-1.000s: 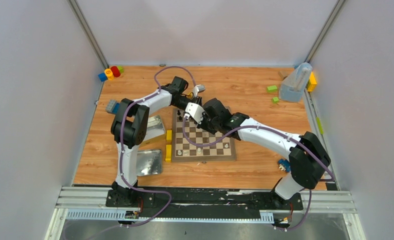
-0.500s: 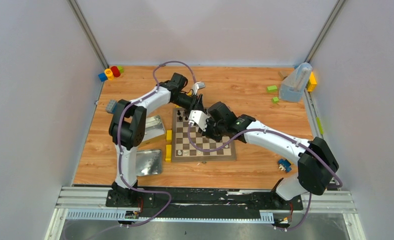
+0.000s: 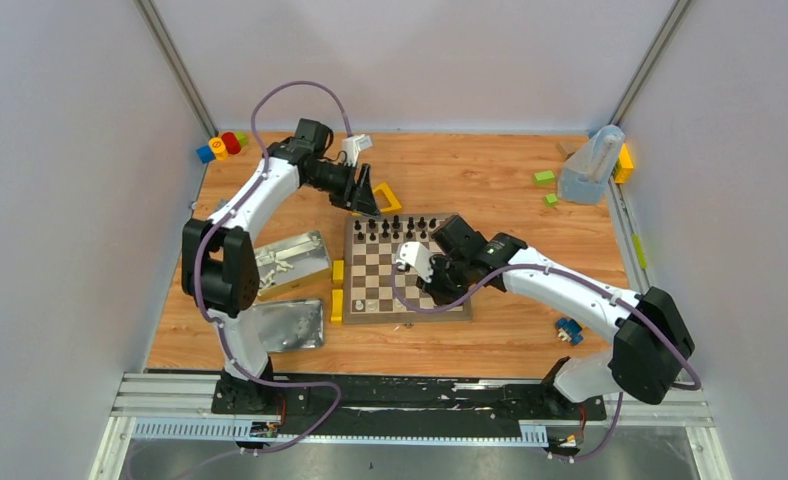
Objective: Set up the chess pieces on the board
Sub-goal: Place the chess piece on the chessboard.
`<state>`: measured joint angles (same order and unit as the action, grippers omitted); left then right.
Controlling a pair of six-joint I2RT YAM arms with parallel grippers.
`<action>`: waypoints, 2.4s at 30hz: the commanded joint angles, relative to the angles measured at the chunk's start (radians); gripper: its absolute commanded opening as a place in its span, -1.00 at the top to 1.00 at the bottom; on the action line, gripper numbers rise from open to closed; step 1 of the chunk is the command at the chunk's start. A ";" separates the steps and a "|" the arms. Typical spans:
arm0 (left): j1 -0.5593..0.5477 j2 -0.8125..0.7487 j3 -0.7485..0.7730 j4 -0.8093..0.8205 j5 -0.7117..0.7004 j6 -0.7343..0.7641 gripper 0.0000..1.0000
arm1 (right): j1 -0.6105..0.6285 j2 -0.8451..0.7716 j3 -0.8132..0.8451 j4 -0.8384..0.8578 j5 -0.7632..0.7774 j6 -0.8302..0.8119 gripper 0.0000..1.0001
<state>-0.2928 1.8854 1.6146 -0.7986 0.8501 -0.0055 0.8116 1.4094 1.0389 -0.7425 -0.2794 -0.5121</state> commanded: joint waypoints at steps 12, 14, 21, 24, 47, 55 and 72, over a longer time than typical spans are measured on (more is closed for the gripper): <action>0.049 -0.243 -0.026 -0.123 -0.179 0.202 -0.33 | -0.109 0.030 -0.043 -0.086 -0.019 -0.025 1.00; 0.049 -0.259 -0.038 -0.122 -0.191 0.208 -0.34 | -0.111 0.044 -0.026 -0.082 -0.018 -0.023 1.00; 0.049 -0.301 -0.061 -0.127 -0.217 0.222 -0.33 | -0.111 0.127 0.072 -0.076 -0.008 -0.019 1.00; 0.049 -0.320 -0.070 -0.125 -0.232 0.226 -0.33 | -0.111 0.165 0.108 -0.076 -0.002 -0.020 1.00; 0.050 -0.343 -0.087 -0.123 -0.241 0.243 -0.35 | -0.111 0.309 0.184 -0.056 0.035 -0.048 0.96; 0.051 -0.341 -0.085 -0.126 -0.241 0.246 -0.35 | -0.111 0.323 0.184 -0.050 0.041 -0.048 0.83; 0.071 -0.419 -0.134 -0.100 -0.359 0.248 -0.43 | -0.118 0.242 0.191 -0.017 0.033 -0.007 -0.07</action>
<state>-0.2352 1.5429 1.4879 -0.9234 0.5301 0.2298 0.6987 1.7149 1.1976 -0.7876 -0.2367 -0.5373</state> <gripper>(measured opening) 0.710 0.528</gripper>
